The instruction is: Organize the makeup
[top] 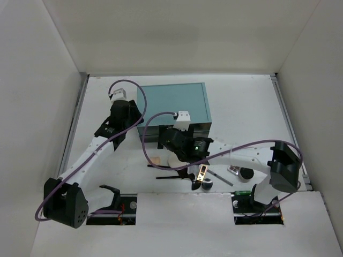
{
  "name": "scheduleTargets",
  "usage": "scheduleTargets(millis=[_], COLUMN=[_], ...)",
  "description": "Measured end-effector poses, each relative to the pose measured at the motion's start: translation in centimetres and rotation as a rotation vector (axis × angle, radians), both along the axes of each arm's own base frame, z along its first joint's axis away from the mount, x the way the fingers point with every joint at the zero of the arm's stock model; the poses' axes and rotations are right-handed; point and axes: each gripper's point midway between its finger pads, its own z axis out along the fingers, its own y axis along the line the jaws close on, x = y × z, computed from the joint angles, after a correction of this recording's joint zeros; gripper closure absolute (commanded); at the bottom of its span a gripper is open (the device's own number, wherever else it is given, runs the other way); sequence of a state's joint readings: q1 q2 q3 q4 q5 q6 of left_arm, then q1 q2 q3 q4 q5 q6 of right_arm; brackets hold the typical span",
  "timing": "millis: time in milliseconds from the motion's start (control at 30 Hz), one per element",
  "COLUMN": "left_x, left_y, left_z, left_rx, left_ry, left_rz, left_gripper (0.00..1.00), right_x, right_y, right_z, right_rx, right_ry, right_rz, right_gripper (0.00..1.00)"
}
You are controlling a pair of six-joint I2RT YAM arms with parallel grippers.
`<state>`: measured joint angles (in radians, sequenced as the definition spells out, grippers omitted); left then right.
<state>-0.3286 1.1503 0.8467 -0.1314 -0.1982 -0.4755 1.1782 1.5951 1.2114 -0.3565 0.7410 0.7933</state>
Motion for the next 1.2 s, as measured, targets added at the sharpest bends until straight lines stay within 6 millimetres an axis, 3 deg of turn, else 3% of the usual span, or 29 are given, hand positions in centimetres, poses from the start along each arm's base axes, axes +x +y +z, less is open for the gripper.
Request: scheduleTargets(millis=[200, 367, 600, 733, 833, 1100, 1200], left_x=[1.0, 1.5, 2.3, 2.6, 2.8, 3.1, 3.1], left_y=[-0.1, -0.6, -1.3, -1.2, -1.2, -1.3, -1.2], left_z=[0.0, -0.1, -0.1, 0.1, 0.0, 0.0, 0.0], left_rx=[-0.035, -0.051, -0.079, -0.085, -0.086, -0.088, -0.088], left_ry=[-0.016, -0.039, -0.068, -0.079, -0.088, -0.105, -0.107], left_rz=[-0.014, -0.028, -0.055, -0.053, -0.053, -0.05, -0.05], left_gripper=[0.63, 0.65, 0.75, 0.85, 0.9, 0.95, 0.95], right_x=[2.4, 3.2, 4.2, 5.2, 5.5, 5.8, 5.5], right_y=[1.4, 0.3, -1.2, -0.9, -0.4, -1.0, -0.9], right_z=[0.0, -1.1, -1.5, -1.6, -2.0, -2.6, -2.8], right_rx=[0.059, 0.06, 0.066, 0.069, 0.063, 0.036, 0.042], right_ry=[-0.008, 0.007, 0.026, 0.03, 0.03, 0.025, 0.018], right_rz=[-0.107, -0.188, -0.262, -0.279, -0.277, -0.292, -0.289], right_gripper=[0.05, 0.05, 0.05, 0.17, 0.33, 0.77, 0.84])
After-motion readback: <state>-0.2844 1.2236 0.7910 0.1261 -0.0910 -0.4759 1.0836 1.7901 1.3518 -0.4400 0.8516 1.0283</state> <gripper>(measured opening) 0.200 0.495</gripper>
